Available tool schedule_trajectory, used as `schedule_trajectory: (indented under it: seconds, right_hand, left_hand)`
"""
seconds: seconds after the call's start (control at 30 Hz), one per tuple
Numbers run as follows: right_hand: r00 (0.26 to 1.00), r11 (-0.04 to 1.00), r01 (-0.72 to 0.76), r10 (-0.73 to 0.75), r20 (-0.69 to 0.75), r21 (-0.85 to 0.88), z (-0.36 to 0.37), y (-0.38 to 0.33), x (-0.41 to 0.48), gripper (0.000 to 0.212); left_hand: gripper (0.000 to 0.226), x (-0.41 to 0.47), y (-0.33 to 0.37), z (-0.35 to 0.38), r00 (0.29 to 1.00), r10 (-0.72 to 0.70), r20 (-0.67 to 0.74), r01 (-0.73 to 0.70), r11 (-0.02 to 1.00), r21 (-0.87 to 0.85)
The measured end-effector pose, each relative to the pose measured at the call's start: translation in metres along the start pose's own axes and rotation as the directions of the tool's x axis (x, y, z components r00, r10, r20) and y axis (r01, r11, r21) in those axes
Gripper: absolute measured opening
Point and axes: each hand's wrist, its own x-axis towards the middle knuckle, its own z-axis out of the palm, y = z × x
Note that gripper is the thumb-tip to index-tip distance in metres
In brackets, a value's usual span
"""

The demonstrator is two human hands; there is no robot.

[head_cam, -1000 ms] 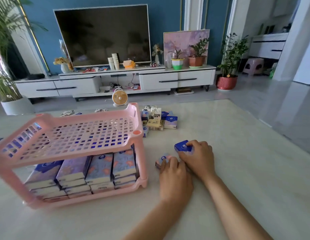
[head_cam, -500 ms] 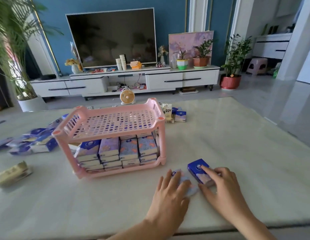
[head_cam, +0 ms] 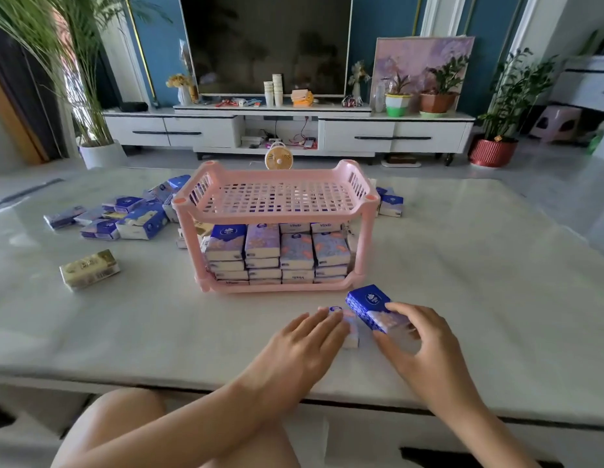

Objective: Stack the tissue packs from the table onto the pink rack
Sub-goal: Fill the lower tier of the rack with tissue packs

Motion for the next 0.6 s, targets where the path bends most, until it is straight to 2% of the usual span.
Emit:
schedule_trajectory:
  seconds: [0.13, 0.27, 0.33, 0.43, 0.5, 0.6]
  right_hand:
    - [1.0, 0.989, -0.002, 0.006, -0.026, 0.148, 0.005, -0.02, 0.005, 0.05]
    - [0.993, 0.978, 0.05, -0.027, -0.116, 0.204, 0.014, -0.044, 0.017, 0.051]
    - [0.975, 0.981, 0.073, -0.033, -0.218, 0.177, 0.025, -0.05, 0.023, 0.048]
    - [0.94, 0.993, 0.098, -0.069, -0.333, 0.07, 0.047, -0.052, 0.029, 0.045]
    - [0.928, 0.995, 0.099, -0.09, -0.363, 0.006, 0.06, -0.053, 0.033, 0.046]
    - [0.918, 0.994, 0.063, -0.094, -0.386, -0.09, 0.073, -0.056, 0.041, 0.047]
  left_hand:
    - [0.039, -0.009, -0.014, -0.023, 0.997, -0.033, -0.074, 0.031, 0.999, -0.034]
    - [0.036, -0.004, -0.03, -0.033, 0.976, -0.1, -0.194, 0.115, 0.991, 0.067]
    - [0.039, 0.004, -0.04, -0.027, 0.966, -0.142, -0.216, 0.169, 0.979, 0.111]
    - [0.058, 0.018, -0.053, -0.017, 0.969, -0.179, -0.168, 0.211, 0.958, 0.196]
    - [0.065, 0.027, -0.059, -0.011, 0.969, -0.204, -0.142, 0.237, 0.93, 0.282]
    - [0.06, 0.037, -0.064, -0.006, 0.961, -0.238, -0.14, 0.274, 0.884, 0.38]
